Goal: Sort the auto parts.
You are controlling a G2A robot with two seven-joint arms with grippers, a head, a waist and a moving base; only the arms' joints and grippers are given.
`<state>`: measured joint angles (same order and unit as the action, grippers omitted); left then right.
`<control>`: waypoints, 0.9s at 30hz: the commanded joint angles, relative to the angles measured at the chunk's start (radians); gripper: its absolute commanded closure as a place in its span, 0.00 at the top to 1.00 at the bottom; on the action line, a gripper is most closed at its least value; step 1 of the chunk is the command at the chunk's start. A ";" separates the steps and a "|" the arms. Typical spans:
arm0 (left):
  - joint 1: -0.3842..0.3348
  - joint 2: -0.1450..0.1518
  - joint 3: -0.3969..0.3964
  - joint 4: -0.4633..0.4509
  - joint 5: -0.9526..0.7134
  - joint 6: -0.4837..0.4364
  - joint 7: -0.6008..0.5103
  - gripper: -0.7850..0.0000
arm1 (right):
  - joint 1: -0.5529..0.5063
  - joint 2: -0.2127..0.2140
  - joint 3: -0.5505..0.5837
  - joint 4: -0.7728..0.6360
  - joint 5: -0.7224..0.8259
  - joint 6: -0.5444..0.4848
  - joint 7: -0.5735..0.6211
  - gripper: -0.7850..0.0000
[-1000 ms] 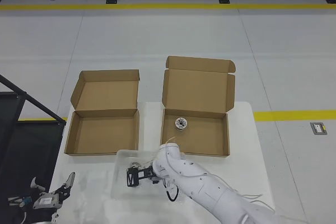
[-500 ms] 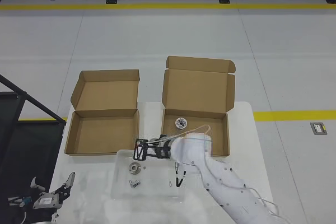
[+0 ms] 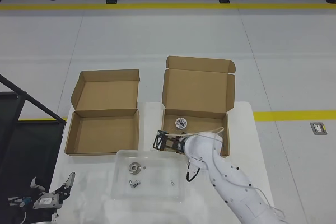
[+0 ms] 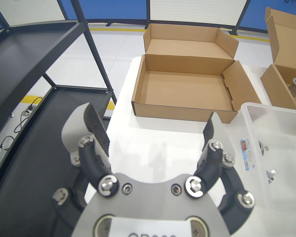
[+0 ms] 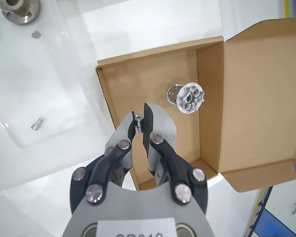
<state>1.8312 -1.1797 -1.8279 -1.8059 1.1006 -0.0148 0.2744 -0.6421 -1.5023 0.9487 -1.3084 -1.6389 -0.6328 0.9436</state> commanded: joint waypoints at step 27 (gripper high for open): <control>0.000 0.000 0.000 0.000 0.000 0.000 0.000 1.00 | 0.140 -0.037 -0.015 0.492 -0.061 0.289 -0.256 0.00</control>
<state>1.8312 -1.1797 -1.8279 -1.8059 1.1006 -0.0148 0.2744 -0.5053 -1.5382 0.9313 -0.8325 -1.7125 -0.3373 0.7098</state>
